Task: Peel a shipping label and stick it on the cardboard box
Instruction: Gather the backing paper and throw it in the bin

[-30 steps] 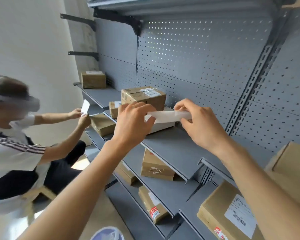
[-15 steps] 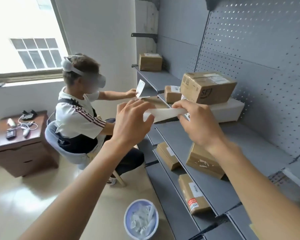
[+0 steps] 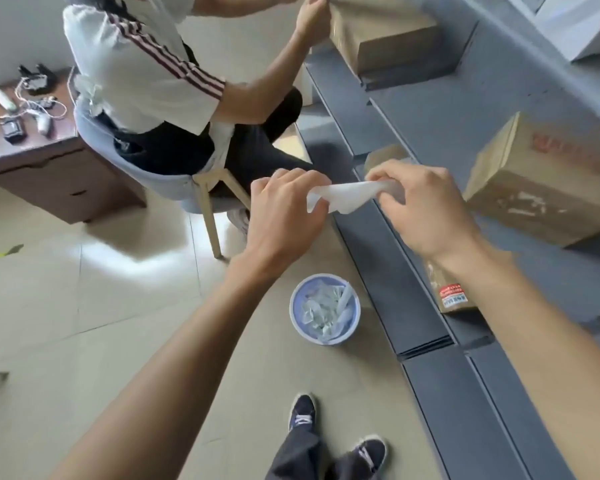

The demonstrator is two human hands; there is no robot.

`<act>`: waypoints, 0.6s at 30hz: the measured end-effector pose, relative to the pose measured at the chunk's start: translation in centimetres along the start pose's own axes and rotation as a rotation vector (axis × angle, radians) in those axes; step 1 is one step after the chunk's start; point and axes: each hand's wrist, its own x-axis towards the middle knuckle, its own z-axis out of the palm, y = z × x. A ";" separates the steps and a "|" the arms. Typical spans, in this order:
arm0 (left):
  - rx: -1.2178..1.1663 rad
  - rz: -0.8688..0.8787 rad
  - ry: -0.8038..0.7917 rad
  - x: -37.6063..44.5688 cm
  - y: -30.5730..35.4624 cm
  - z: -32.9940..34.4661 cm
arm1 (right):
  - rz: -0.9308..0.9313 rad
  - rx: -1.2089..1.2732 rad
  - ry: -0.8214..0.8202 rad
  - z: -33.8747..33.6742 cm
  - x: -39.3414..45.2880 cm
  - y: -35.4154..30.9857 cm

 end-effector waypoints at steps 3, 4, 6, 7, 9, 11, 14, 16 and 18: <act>0.009 -0.055 -0.069 -2.3 -3.5 5.3 | 0.037 0.028 -0.055 5.7 -0.9 2.8; 0.011 -0.070 -0.096 -3.2 -4.7 7.1 | 0.058 0.035 -0.077 7.8 -1.4 3.9; 0.012 -0.100 -0.143 -4.9 -6.9 10.6 | 0.096 0.046 -0.123 11.5 -2.3 5.9; 0.018 -0.108 -0.166 -5.8 -8.1 12.6 | 0.120 0.052 -0.143 13.6 -2.8 7.2; 0.043 -0.132 -0.212 -7.7 -10.4 16.4 | 0.178 0.063 -0.187 17.6 -4.0 9.7; 0.061 -0.169 -0.274 -9.6 -12.6 20.5 | 0.228 0.079 -0.228 21.7 -5.2 12.4; 0.054 -0.227 -0.368 -12.4 -15.5 26.3 | 0.287 0.071 -0.310 27.8 -7.1 16.5; 0.048 -0.247 -0.414 -14.4 -17.5 30.1 | 0.325 0.063 -0.368 31.9 -8.7 19.4; 0.053 -0.264 -0.447 -16.2 -19.4 34.0 | 0.327 0.064 -0.407 36.2 -10.3 22.3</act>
